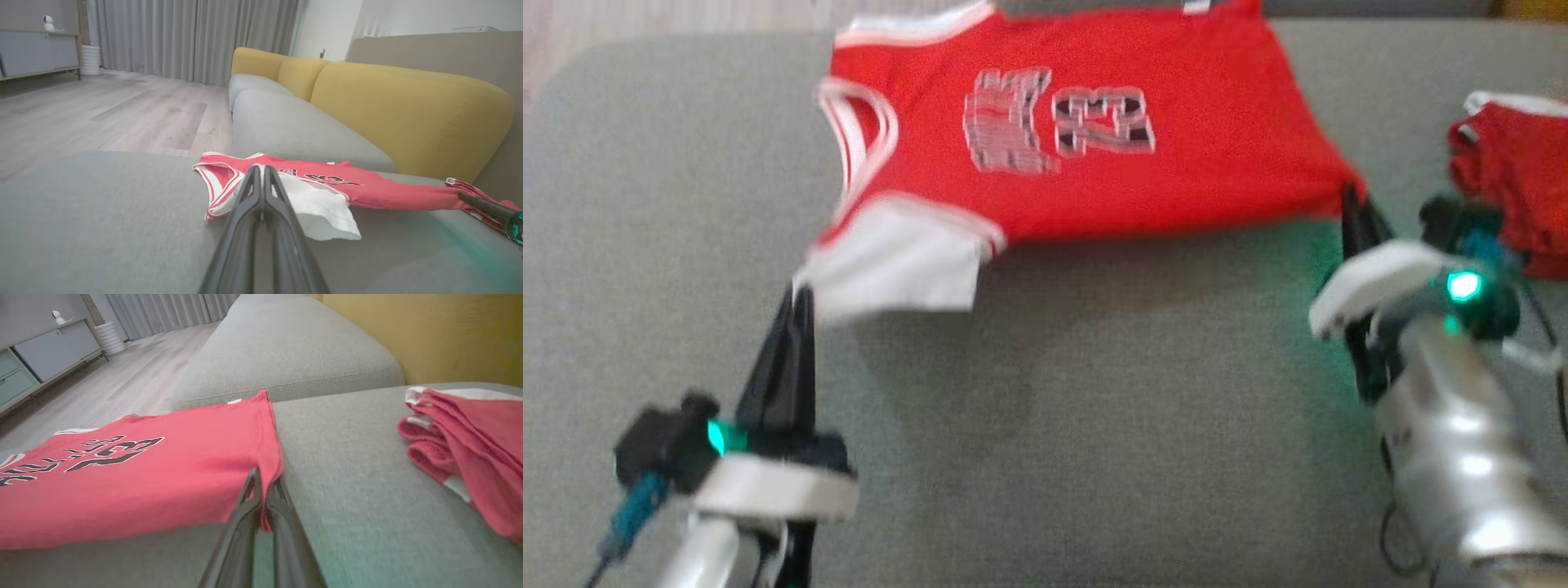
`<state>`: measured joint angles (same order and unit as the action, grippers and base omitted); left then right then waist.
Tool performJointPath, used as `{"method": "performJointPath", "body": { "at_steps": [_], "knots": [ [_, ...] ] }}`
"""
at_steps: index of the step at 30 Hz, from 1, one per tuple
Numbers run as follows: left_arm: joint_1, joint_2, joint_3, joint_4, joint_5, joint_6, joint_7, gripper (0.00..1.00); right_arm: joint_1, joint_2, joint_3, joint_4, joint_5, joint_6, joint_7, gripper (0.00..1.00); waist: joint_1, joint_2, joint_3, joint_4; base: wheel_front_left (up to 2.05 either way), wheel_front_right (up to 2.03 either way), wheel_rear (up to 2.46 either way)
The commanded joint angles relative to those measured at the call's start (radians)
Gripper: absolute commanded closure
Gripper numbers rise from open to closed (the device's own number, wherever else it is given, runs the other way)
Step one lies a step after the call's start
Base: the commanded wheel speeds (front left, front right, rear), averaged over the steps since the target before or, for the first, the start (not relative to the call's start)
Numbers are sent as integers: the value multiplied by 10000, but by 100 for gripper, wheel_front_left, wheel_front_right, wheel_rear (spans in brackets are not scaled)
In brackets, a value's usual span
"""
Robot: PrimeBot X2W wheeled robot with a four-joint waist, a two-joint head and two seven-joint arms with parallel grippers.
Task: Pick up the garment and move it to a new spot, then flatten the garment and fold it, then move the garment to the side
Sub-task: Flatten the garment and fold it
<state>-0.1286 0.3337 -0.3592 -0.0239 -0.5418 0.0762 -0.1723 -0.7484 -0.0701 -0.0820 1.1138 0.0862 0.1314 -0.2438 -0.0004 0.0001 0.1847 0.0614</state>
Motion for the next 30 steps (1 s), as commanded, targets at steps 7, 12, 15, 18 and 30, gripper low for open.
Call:
{"method": "performJointPath", "body": {
  "at_steps": [7,12,15,18,30],
  "knots": [
    [2344,840,305,-2064,-94,802,691,100,2702,52,569,-2535,588,-7,694,100,4,-1,-1494,-70,0,0,0],
    [3567,964,145,-2820,-132,1177,976,100,5247,86,294,-5693,721,-7,2005,100,4,-1,-2041,-3,0,0,0],
    [3808,995,56,-2983,-180,1192,1077,100,6307,118,118,-7216,675,-7,2723,100,4,-1,-2133,65,0,0,0],
    [4003,1064,-38,-3055,-214,1145,1136,100,7624,167,49,-9260,721,-7,3837,100,4,-1,-2249,76,0,0,0],
    [3082,1058,-676,-2315,-533,462,2008,100,8891,196,280,-11521,1694,-7,6703,100,4,-1,-2378,240,0,0,0]
  ]
}}
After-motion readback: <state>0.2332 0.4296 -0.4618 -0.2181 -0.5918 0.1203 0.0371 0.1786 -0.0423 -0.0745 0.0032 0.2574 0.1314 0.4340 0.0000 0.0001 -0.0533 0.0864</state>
